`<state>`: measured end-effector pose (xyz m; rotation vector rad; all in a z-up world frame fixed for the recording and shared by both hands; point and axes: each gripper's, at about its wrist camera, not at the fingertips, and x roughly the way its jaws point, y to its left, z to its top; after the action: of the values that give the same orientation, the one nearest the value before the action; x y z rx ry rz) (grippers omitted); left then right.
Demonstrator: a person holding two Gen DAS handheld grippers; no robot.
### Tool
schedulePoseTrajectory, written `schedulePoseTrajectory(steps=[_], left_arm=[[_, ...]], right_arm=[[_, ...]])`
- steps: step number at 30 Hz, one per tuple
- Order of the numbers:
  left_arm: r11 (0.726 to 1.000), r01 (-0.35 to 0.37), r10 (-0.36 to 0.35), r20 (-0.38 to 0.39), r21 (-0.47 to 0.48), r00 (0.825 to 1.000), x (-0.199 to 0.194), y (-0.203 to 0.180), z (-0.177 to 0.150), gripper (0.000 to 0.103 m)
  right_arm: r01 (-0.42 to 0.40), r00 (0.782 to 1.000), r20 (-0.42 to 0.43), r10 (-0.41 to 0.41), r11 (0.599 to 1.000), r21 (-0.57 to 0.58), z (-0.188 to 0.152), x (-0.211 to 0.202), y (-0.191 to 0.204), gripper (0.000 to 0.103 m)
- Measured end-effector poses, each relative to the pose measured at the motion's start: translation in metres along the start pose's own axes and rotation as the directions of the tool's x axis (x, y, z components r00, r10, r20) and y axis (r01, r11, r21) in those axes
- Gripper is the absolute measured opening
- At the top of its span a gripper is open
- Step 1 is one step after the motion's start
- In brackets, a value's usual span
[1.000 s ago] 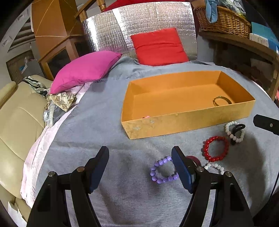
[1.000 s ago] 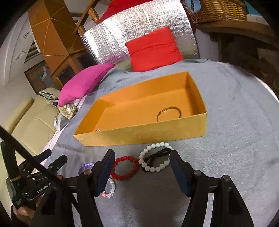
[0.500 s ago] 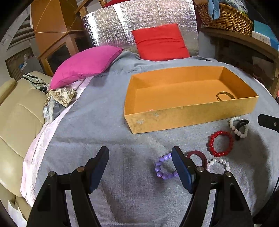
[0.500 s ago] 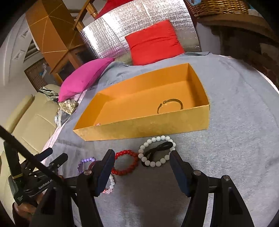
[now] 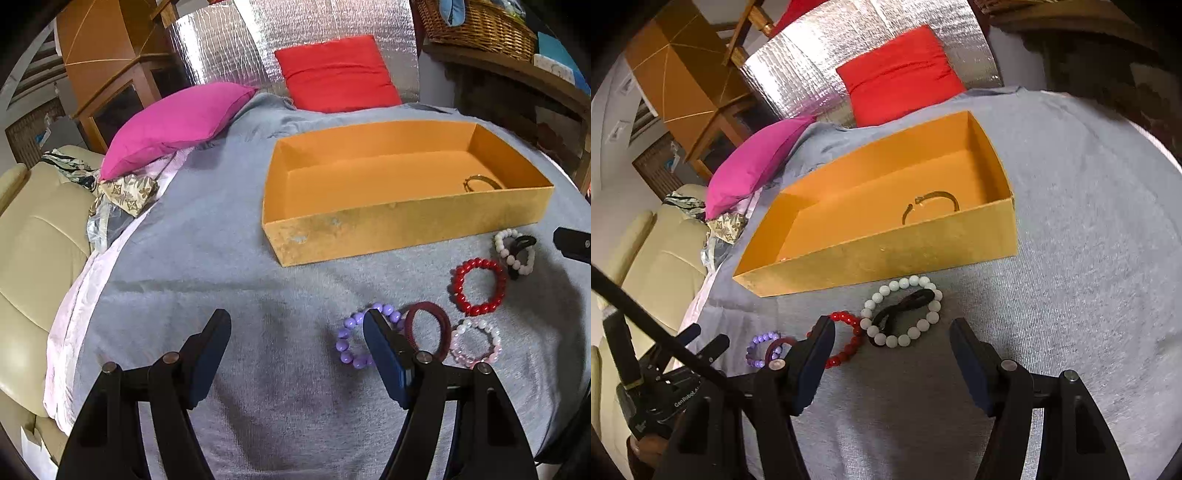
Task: Organize jewelry
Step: 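Withdraw both tools from the box back toward the remaining bracelets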
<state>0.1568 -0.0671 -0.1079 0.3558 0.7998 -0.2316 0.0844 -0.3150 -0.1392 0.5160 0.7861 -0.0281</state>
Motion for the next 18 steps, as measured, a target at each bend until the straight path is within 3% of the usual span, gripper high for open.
schedulePoseTrajectory(steps=[10, 18], left_arm=[[0.999, 0.019, -0.023, -0.115, -0.035, 0.993, 0.022, 0.017, -0.006, 0.075], [0.978, 0.165, -0.181, -0.129, -0.127, 0.975, 0.028, 0.043, -0.013, 0.075]], right_arm=[[-0.049, 0.998, -0.023, 0.051, 0.995, 0.081, 0.003, 0.007, -0.014, 0.069], [-0.07, 0.997, -0.017, 0.073, 0.99, 0.125, 0.005, 0.006, -0.02, 0.069]])
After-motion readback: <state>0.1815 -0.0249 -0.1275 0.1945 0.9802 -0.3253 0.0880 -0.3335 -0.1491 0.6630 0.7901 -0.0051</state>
